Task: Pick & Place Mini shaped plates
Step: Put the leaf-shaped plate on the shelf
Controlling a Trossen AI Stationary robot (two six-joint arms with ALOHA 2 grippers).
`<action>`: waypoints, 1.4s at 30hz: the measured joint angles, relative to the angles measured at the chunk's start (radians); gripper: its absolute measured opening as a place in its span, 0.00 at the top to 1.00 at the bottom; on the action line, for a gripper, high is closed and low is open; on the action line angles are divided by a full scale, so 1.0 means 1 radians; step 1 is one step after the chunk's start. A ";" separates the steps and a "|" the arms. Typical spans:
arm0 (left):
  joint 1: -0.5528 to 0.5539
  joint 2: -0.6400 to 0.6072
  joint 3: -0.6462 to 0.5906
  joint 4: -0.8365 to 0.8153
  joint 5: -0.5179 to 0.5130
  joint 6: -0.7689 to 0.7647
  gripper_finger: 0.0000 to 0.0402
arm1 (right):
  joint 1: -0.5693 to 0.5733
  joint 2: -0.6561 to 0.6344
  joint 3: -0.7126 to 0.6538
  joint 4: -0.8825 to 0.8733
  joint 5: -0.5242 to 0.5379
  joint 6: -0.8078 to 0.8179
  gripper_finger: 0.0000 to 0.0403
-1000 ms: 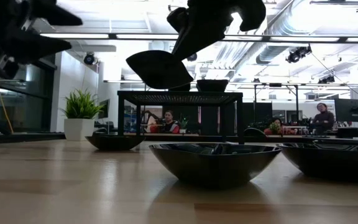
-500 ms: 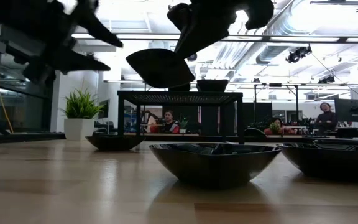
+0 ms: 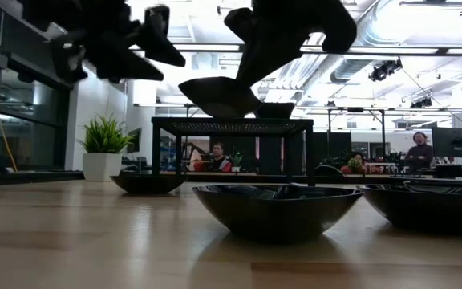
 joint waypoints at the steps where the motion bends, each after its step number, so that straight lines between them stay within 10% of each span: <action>1: 0.018 -0.001 0.012 -0.025 0.013 -0.084 0.47 | 0.000 0.000 0.000 0.001 0.009 0.000 1.00; 11: 0.088 -0.001 0.040 -0.082 0.149 -0.335 0.47 | 0.000 0.000 0.000 0.000 0.065 -0.016 1.00; 28: 0.087 0.115 0.040 -0.028 0.142 0.207 0.47 | 0.001 0.000 0.000 0.010 -0.030 -0.035 1.00; 42: 0.087 0.132 0.040 0.015 0.217 0.268 0.58 | -0.001 0.000 0.000 0.010 -0.028 -0.035 1.00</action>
